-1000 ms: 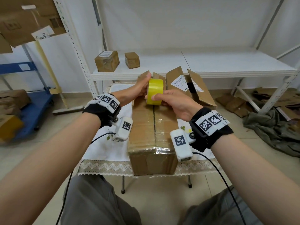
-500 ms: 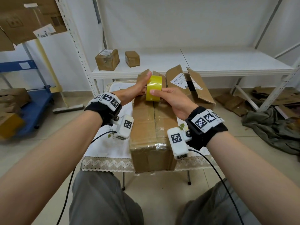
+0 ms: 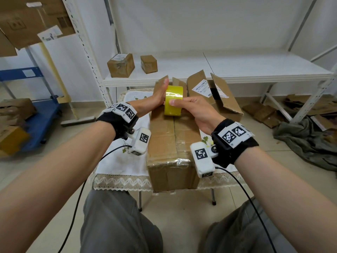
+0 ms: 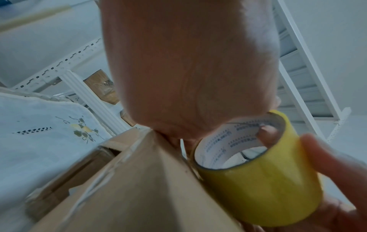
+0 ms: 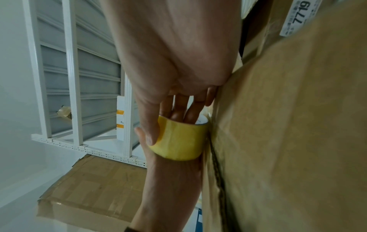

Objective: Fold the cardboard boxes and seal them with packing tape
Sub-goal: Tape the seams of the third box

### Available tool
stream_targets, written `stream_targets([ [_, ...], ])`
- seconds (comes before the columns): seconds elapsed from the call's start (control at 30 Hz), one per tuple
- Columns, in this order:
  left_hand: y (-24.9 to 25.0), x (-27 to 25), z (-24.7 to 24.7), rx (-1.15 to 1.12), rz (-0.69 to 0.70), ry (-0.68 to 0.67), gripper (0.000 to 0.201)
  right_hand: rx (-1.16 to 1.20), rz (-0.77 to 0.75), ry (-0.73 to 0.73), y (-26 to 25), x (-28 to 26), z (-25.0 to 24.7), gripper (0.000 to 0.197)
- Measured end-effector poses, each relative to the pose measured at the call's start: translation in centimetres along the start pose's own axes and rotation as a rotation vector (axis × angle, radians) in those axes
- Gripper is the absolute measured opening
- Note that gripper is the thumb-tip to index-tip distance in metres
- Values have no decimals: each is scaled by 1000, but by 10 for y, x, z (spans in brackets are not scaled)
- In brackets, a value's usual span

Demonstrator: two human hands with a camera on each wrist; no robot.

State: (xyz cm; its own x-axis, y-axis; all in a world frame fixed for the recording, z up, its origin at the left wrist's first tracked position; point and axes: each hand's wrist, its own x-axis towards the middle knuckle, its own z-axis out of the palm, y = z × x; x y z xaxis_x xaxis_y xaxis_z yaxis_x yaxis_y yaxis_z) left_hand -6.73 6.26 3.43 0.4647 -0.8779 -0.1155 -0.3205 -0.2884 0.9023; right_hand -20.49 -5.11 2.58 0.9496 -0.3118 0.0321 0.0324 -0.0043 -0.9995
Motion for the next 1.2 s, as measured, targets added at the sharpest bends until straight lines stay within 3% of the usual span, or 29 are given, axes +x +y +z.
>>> stream_targets([
  [0.23, -6, -1, -4, 48, 6, -39, 83, -25, 67, -82, -6, -6, -5, 15],
  [0.53, -9, -2, -9, 45, -50, -73, 88, -172, 112, -269, -18, -7, -13, 17],
  [0.73, -5, -3, -7, 107, -96, -7, 111, -244, 115, -181, -21, -13, -10, 15],
  [0.9, 2, -6, -1, 142, -83, 20, 85, -185, 105, -131, -25, -24, -3, 9],
  [1.0, -1, -6, -1, 164, -91, 21, 109, -189, 125, -142, -30, -31, -3, 22],
  [1.03, 0, -7, -1, 159, -91, 20, 106, -186, 139, -147, -31, -33, -4, 24],
  [1.13, -1, -7, 0, 148, -40, 16, 74, -177, 177, -148, -32, -38, -7, 24],
  [1.2, 1, -12, 0, 167, -23, -25, 72, -191, 192, -144, -32, -39, -7, 27],
])
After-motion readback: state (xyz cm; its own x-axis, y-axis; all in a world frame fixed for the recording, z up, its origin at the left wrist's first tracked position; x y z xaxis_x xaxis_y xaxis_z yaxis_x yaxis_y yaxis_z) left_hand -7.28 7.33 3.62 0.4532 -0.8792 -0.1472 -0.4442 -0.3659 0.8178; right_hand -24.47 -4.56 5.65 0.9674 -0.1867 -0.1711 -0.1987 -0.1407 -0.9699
